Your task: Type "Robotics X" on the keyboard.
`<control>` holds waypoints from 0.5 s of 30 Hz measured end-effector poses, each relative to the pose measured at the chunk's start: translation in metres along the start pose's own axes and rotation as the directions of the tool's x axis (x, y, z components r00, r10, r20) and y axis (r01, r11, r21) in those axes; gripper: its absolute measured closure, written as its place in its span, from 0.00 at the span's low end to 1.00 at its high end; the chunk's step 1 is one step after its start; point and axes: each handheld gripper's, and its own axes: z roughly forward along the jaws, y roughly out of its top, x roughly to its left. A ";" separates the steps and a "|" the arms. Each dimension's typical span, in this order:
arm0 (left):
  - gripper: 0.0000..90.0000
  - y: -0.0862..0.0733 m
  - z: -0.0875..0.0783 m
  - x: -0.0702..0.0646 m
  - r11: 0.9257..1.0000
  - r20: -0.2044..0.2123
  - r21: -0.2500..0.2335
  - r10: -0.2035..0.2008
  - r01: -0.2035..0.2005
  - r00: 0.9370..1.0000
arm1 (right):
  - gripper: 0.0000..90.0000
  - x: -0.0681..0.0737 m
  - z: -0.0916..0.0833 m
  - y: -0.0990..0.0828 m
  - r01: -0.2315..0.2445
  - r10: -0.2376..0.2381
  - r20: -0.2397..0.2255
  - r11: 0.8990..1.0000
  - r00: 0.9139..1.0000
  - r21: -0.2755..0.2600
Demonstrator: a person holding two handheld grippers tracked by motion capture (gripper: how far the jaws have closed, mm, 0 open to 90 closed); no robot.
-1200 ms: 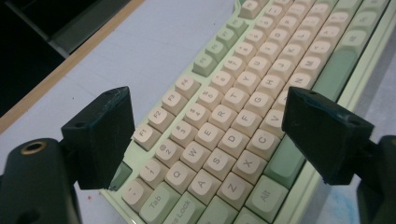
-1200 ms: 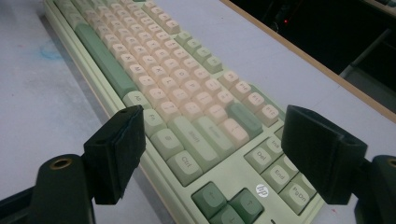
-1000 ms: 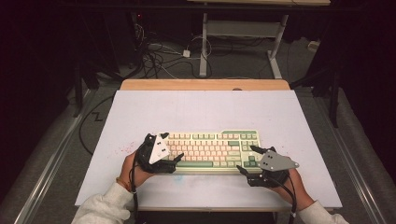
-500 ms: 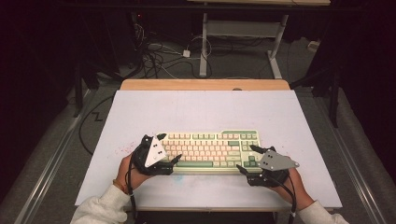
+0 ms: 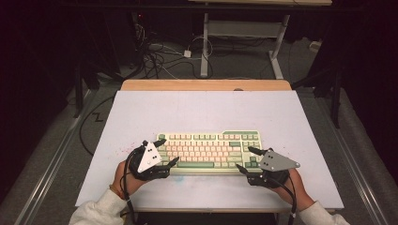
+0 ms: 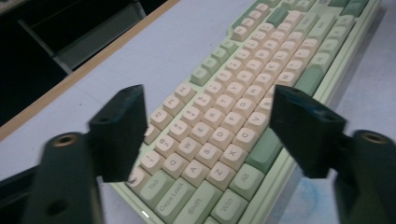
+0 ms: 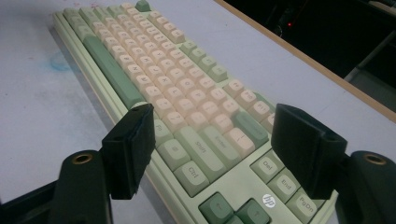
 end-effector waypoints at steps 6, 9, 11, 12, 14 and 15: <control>0.68 -0.001 0.004 -0.004 1.000 0.086 0.022 0.011 -0.013 0.996 | 0.32 0.000 0.000 0.000 0.005 -0.005 0.000 1.000 1.000 -0.003; 0.77 -0.002 0.008 -0.006 0.999 0.104 0.047 0.014 -0.019 0.994 | 0.32 0.000 -0.001 0.000 0.005 -0.005 0.002 1.000 1.000 -0.003; 0.84 -0.002 0.010 -0.006 0.998 0.115 0.061 0.011 -0.018 0.993 | 0.31 -0.001 -0.001 0.000 0.005 -0.005 0.001 1.000 1.000 -0.004; 0.88 -0.003 0.011 -0.006 0.998 0.117 0.068 0.007 -0.015 0.993 | 0.31 -0.001 -0.001 0.000 0.005 -0.005 0.002 1.000 1.000 -0.004; 0.93 -0.003 0.014 -0.006 0.996 0.129 0.084 -0.003 -0.008 0.992 | 0.31 -0.001 -0.001 0.000 0.004 -0.004 0.002 1.000 1.000 -0.003; 0.94 -0.004 0.015 -0.006 0.996 0.130 0.092 -0.001 -0.011 0.992 | 0.31 -0.001 -0.001 0.000 0.006 -0.006 0.002 1.000 1.000 -0.003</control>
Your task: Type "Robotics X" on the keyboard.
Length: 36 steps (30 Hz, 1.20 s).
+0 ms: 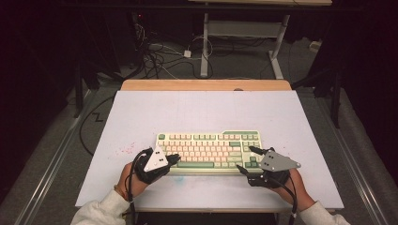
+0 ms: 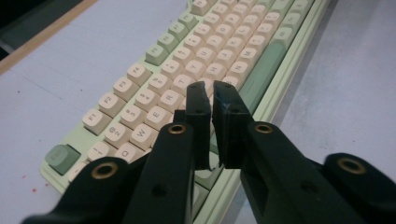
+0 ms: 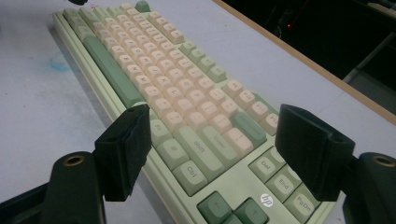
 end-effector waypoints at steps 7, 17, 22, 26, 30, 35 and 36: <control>0.98 0.002 0.012 0.001 0.999 0.022 0.040 -0.014 0.013 1.000 | 0.31 0.000 0.001 0.000 0.000 0.000 0.001 1.000 1.000 0.002; 0.98 0.002 0.032 -0.002 0.994 0.031 0.112 0.002 -0.005 1.000 | 0.31 0.000 0.001 -0.001 0.004 -0.004 0.000 1.000 1.000 0.006; 0.98 0.001 0.036 -0.001 0.990 0.034 0.143 0.008 -0.013 0.999 | 0.31 0.000 0.001 -0.001 0.003 -0.003 0.002 1.000 1.000 0.006; 0.97 0.005 0.027 -0.002 0.993 0.013 0.114 0.026 -0.027 1.000 | 0.31 -0.001 0.000 -0.002 0.001 -0.001 0.005 1.000 1.000 0.008; 0.97 0.008 0.016 0.001 0.998 0.001 0.065 0.002 -0.002 1.000 | 0.31 -0.002 0.000 -0.002 -0.005 0.005 0.009 1.000 1.000 0.006; 0.97 0.006 0.013 0.003 0.998 -0.007 0.060 -0.005 0.005 1.000 | 0.31 -0.002 0.000 -0.001 -0.001 0.001 0.010 1.000 1.000 0.008; 0.97 0.006 0.012 0.004 0.998 -0.009 0.059 -0.004 0.005 1.000 | 0.31 -0.002 0.001 -0.001 -0.001 0.001 0.011 1.000 1.000 0.008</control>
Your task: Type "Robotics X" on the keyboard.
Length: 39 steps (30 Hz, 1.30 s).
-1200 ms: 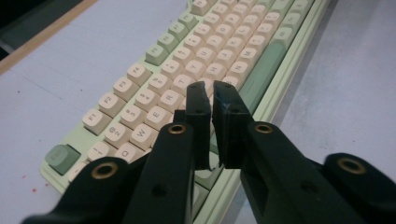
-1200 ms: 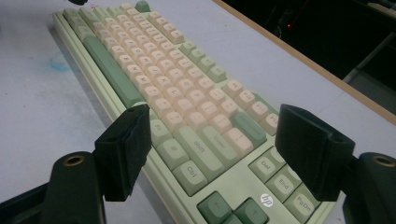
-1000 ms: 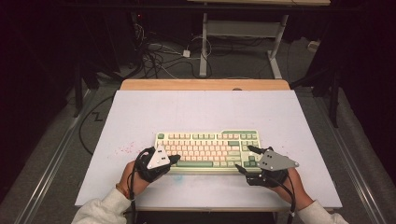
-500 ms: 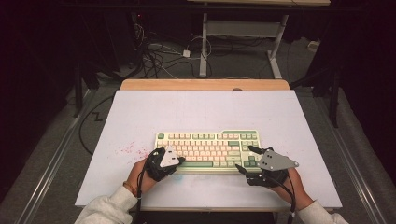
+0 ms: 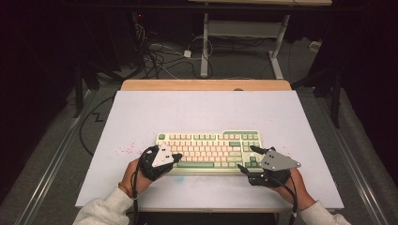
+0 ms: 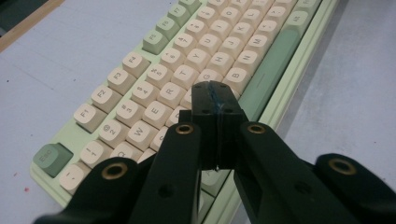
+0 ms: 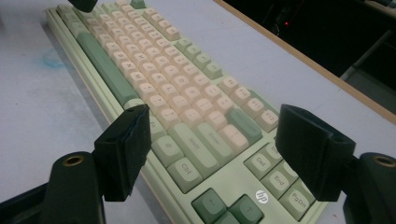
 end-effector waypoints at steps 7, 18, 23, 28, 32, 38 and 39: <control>0.97 -0.001 -0.009 0.006 0.999 -0.017 -0.027 -0.023 0.022 1.000 | 0.35 -0.002 0.001 -0.001 -0.013 0.013 0.005 1.000 1.000 0.006; 0.61 -0.004 -0.014 0.012 0.999 -0.079 -0.037 -0.027 0.024 0.997 | 0.70 -0.007 0.001 -0.001 -0.027 0.027 -0.029 1.000 0.999 0.016; 0.42 -0.005 -0.013 0.012 0.999 -0.107 -0.035 -0.023 0.019 0.994 | 0.91 -0.010 0.001 0.000 -0.044 0.046 -0.055 0.999 0.997 0.031; 0.23 -0.007 -0.016 0.011 0.997 -0.165 -0.065 -0.048 0.038 0.985 | 1.00 -0.011 0.002 0.000 -0.048 0.051 -0.070 0.998 0.996 0.045; 0.19 -0.009 -0.018 0.010 0.997 -0.180 -0.075 -0.042 0.028 0.983 | 1.00 -0.013 0.002 0.000 -0.044 0.048 -0.075 0.997 0.996 0.058; 0.19 -0.010 -0.019 0.006 0.997 -0.189 -0.075 -0.018 0.003 0.982 | 1.00 -0.015 0.005 0.004 -0.039 0.046 -0.077 0.996 0.996 0.080; 0.19 -0.010 -0.019 0.006 0.998 -0.187 -0.068 -0.012 -0.001 0.982 | 1.00 -0.015 0.007 0.004 -0.037 0.044 -0.077 0.995 0.996 0.087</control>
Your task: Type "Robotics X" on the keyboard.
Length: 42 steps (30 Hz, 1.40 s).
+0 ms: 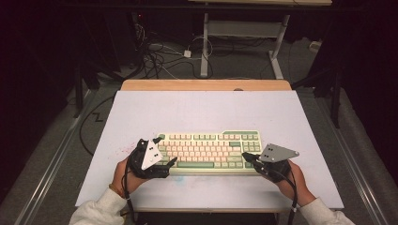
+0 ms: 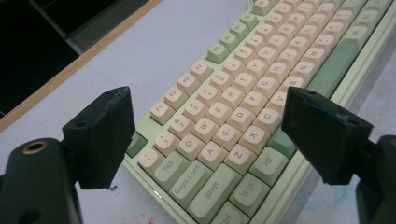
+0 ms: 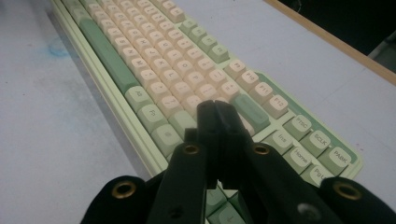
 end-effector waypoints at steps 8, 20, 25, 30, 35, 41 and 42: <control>0.19 -0.002 -0.002 0.001 1.000 -0.002 0.013 -0.006 0.006 1.000 | 1.00 -0.004 0.009 0.004 -0.005 0.006 -0.012 0.999 1.000 0.043; 0.19 -0.006 -0.003 0.002 0.999 -0.003 0.032 -0.004 0.004 1.000 | 1.00 -0.001 0.032 0.005 0.017 -0.013 -0.033 0.991 0.999 0.130; 0.19 -0.006 -0.002 0.002 0.999 -0.003 0.036 -0.004 0.005 1.000 | 1.00 -0.001 0.041 0.004 0.021 -0.015 -0.036 0.987 0.999 0.159; 0.19 -0.007 -0.002 0.002 0.999 -0.001 0.042 -0.001 0.001 1.000 | 1.00 0.001 0.044 0.004 0.027 -0.021 -0.038 0.985 0.999 0.173; 0.19 -0.006 -0.003 0.002 0.999 -0.003 0.039 -0.001 0.001 1.000 | 1.00 0.002 0.045 0.001 0.029 -0.023 -0.035 0.983 0.999 0.183; 0.23 -0.005 -0.005 0.006 0.999 -0.003 0.041 -0.014 0.014 1.000 | 1.00 0.002 0.045 0.001 0.026 -0.020 -0.035 0.982 0.999 0.186; 0.27 -0.005 -0.006 0.007 0.999 0.002 0.038 -0.017 0.017 1.000 | 1.00 0.002 0.045 0.001 0.027 -0.021 -0.035 0.982 0.999 0.187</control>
